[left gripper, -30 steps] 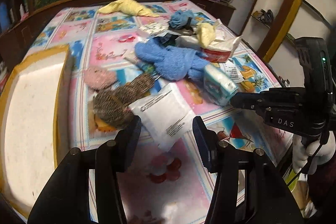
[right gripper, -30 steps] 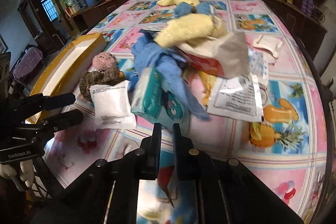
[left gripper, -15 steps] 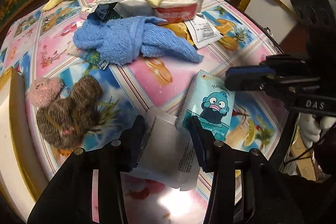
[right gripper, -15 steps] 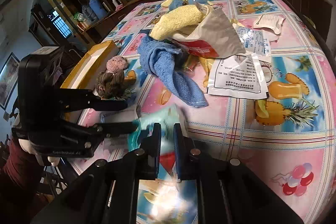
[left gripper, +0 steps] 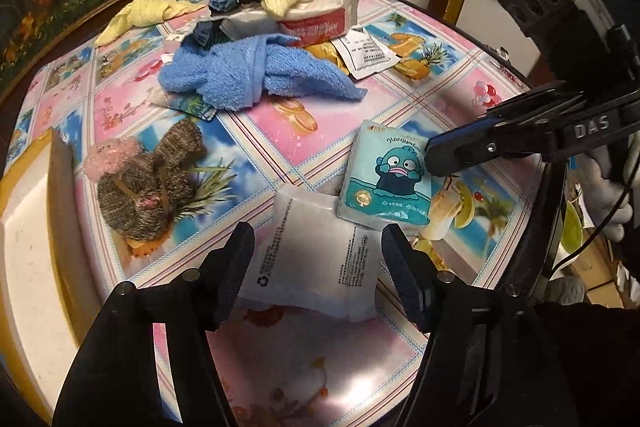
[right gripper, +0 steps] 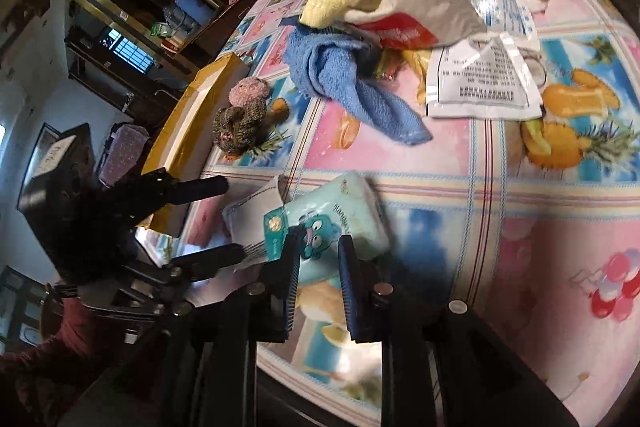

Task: Organize soft objects
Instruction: 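Grasp the white bag with the left tool while the right tool grasps the teal Hangyodon pack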

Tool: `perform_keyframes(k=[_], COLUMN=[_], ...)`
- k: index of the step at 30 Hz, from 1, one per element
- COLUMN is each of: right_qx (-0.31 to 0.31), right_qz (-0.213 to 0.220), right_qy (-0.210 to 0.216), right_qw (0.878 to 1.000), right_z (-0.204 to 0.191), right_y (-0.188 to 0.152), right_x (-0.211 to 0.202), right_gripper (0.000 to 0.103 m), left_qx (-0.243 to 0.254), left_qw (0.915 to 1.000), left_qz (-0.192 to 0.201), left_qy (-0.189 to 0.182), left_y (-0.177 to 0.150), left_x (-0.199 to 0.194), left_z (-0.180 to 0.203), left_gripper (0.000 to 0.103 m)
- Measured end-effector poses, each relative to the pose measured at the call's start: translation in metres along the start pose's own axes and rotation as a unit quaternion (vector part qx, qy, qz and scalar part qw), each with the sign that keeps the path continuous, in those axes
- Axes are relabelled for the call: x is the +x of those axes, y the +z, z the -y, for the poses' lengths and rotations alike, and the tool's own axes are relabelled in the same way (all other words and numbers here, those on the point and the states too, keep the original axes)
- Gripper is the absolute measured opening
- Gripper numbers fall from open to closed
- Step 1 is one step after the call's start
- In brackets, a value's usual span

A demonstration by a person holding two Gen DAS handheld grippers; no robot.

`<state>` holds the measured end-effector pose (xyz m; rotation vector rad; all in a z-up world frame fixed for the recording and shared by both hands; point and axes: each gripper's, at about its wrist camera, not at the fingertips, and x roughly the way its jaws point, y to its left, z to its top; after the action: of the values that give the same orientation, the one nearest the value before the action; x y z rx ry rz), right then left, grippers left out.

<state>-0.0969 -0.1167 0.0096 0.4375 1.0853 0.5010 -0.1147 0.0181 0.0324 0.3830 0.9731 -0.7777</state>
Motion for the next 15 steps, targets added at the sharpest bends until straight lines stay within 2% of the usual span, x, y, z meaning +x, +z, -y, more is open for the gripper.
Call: perform_keyframes(k=[2,4,5,7,10,14,15], right_qx=[0.026,0.048,0.059,0.075,0.087,0.073,0.069], right_qz=[-0.008,-0.011,-0.012,-0.008,0.004,0.008,0.005], right_qy=[0.019,0.030,0.028,0.005,-0.024,-0.074,-0.083], right_qw=[0.999,0.998,0.998,0.997,0.996,0.995,0.994], right_z=[0.000,-0.003,-0.004,-0.005,-0.012,-0.031,-0.036], right_y=[-0.005,-0.006,-0.005,0.002,0.014,0.025,0.026], right_x=[-0.001,0.002,0.004,0.009,0.016,0.029,0.032], right_gripper=[0.020,0.020,0.025,0.030,0.031,0.048,0.048], left_qx=[0.006,0.014,0.005,-0.007,-0.031,-0.061,-0.059], left_qw=[0.9999,0.9995,0.9998,0.9998,0.9995,0.9979,0.9980], left_qz=[-0.010,-0.016,-0.016,-0.012,0.000,0.019,0.021], left_qy=[-0.001,0.023,0.013,0.014,-0.002,-0.009,-0.003], left_y=[-0.003,-0.003,-0.003,-0.004,-0.010,-0.015,-0.015], left_x=[0.011,0.018,0.018,0.016,0.011,0.009,0.009], left_z=[0.008,0.015,0.016,0.015,0.013,0.010,0.012], left_gripper=[0.069,0.071,0.071,0.068,0.067,0.067,0.067])
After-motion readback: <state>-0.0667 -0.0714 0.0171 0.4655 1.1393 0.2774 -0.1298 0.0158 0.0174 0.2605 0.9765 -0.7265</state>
